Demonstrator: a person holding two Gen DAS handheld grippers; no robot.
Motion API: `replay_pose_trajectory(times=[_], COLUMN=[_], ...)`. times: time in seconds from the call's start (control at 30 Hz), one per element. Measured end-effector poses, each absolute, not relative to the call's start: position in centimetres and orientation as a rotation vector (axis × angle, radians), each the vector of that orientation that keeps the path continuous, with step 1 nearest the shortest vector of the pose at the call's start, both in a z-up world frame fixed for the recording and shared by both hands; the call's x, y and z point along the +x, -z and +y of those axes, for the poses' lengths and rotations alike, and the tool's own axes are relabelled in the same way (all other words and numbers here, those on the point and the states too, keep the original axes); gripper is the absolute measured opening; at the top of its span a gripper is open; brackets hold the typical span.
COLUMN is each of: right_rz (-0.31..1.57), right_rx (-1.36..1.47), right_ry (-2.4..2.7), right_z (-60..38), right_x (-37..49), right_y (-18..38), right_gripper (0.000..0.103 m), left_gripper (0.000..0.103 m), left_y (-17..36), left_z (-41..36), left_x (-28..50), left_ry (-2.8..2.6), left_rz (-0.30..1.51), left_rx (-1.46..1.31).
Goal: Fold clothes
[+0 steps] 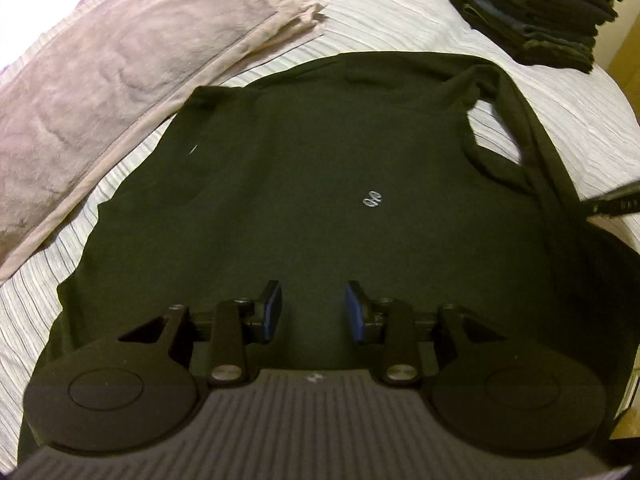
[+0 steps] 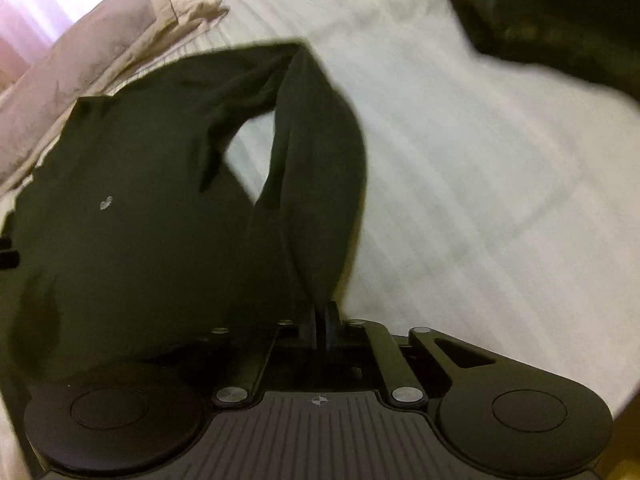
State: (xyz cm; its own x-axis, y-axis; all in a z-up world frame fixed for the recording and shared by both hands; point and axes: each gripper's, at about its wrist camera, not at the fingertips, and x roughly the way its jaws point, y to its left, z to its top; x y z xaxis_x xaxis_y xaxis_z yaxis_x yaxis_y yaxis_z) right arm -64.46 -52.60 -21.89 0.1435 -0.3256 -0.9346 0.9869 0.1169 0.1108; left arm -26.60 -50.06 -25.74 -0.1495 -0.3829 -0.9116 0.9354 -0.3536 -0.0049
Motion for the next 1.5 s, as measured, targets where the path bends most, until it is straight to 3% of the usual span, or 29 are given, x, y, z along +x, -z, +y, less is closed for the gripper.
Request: replay_pose_trajectory(times=[0.23, 0.4, 0.6, 0.63, 0.67, 0.7, 0.83, 1.0, 1.07, 1.4, 1.5], right_rz=[0.980, 1.040, 0.966, 0.953, 0.945, 0.944, 0.937, 0.787, 0.772, 0.741, 0.765], right_rx=[0.655, 0.511, 0.647, 0.660, 0.670, 0.680, 0.758, 0.972, 1.011, 0.556, 0.600], right_ry=[1.374, 1.507, 1.503, 1.485, 1.473, 1.464, 1.463, 1.532, 1.493, 1.692, 1.704], right_z=[-56.9, -63.9, -65.8, -65.2, -64.3, -63.3, -59.8, -59.2, -59.7, -64.9, -66.4], right_x=[-71.0, -75.9, -77.0, -76.5, -76.2, -76.0, -77.5, -83.8, -84.7, -86.2, -85.9], right_y=[15.1, 16.2, 18.4, 18.9, 19.4, 20.0, 22.2, 24.5, 24.6, 18.2, 19.1], right_gripper=[0.002, 0.002, 0.006, 0.027, 0.059, 0.067, 0.066, 0.063, 0.004, 0.002, 0.006], left_gripper=[0.030, 0.030, 0.031, 0.032, 0.033, 0.033, 0.034, 0.035, 0.035, 0.035, 0.035], left_y=[23.9, 23.8, 24.2, 24.2, 24.3, 24.4, 24.9, 25.3, 25.6, 26.1, 26.1], left_z=[-50.5, -51.2, -50.8, -50.6, -50.5, -50.3, -50.2, -50.6, -50.8, -51.8, -51.4], left_x=[-26.9, -27.7, -28.9, -29.1, -29.1, -29.2, -29.9, -31.8, -32.8, -36.1, -36.4], left_ry=[1.719, 1.723, 1.722, 1.721, 1.715, 1.710, 1.711, 1.740, 1.756, 1.793, 1.790], left_rz=[0.727, 0.725, 0.745, 0.748, 0.756, 0.767, 0.777, 0.755, 0.752, 0.740, 0.747], left_rx=[1.084, 1.092, 1.131, 1.138, 1.143, 1.146, 1.189, 1.246, 1.268, 1.309, 1.312])
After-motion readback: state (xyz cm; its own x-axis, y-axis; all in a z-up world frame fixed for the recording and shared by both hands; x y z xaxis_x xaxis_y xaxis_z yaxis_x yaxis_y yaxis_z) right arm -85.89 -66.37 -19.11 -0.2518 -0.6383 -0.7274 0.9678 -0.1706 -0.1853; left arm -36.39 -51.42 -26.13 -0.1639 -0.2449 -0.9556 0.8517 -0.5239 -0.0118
